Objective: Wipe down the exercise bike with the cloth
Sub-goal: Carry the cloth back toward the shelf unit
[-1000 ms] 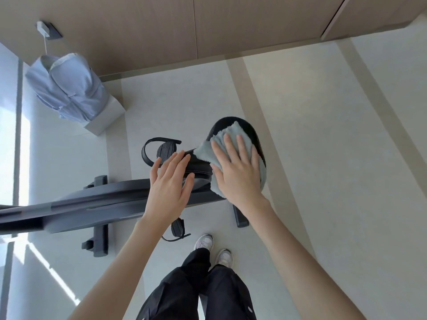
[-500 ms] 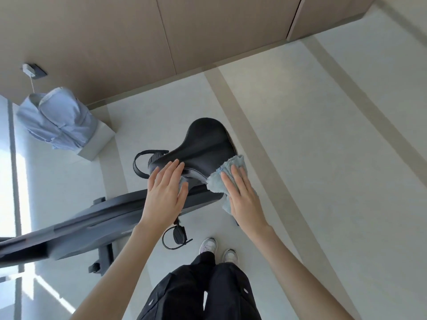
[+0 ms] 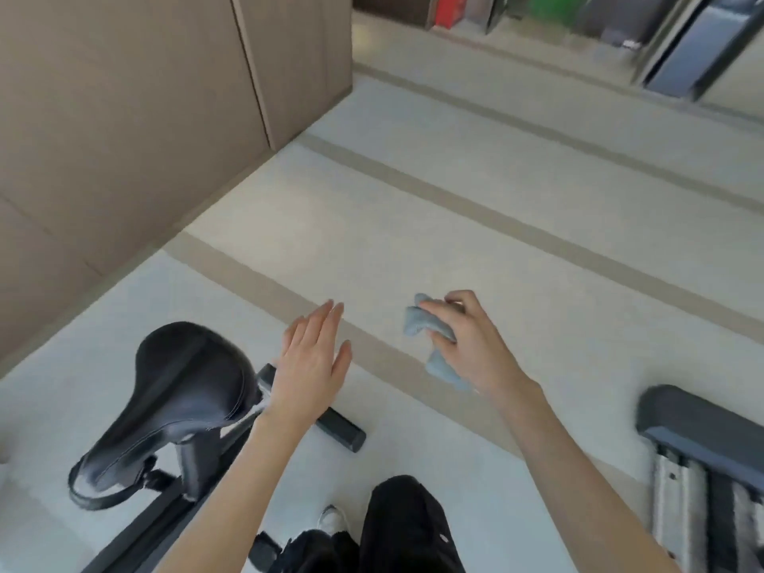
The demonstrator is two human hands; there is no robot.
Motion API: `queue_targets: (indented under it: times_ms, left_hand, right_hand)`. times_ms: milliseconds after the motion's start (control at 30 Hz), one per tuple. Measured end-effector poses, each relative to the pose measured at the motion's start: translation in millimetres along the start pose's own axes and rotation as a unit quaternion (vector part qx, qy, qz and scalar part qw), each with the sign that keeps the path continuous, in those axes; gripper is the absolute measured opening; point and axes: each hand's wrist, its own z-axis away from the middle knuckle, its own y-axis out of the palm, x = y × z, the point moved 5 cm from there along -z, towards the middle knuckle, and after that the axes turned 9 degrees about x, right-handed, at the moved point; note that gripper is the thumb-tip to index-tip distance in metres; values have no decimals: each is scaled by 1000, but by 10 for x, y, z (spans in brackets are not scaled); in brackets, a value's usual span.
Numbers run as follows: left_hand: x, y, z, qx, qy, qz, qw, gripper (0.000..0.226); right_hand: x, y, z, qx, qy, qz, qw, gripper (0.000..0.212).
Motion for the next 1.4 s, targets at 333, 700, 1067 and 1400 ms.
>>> queue_targets:
  times_ms: [333, 700, 1067, 1400]
  left_hand:
    - [-2112, -202, -1252, -35, 227, -20, 973, 55]
    - [-4225, 384, -2619, -87, 311, -12, 946, 48]
    - [-5295, 1103, -3810, -59, 323, -16, 944, 49]
    - [-6248, 1856, -5769, -59, 350, -19, 935, 47]
  right_hand:
    - [-1023, -1747, 764, -240, 137, 20, 961, 49]
    - [-2695, -3328, 879, -363, 148, 29, 919, 44]
    - [-4094, -4054, 540, -378, 179, -27, 908, 40]
    - [-5783, -4936, -506, -379, 214, -20, 900, 40]
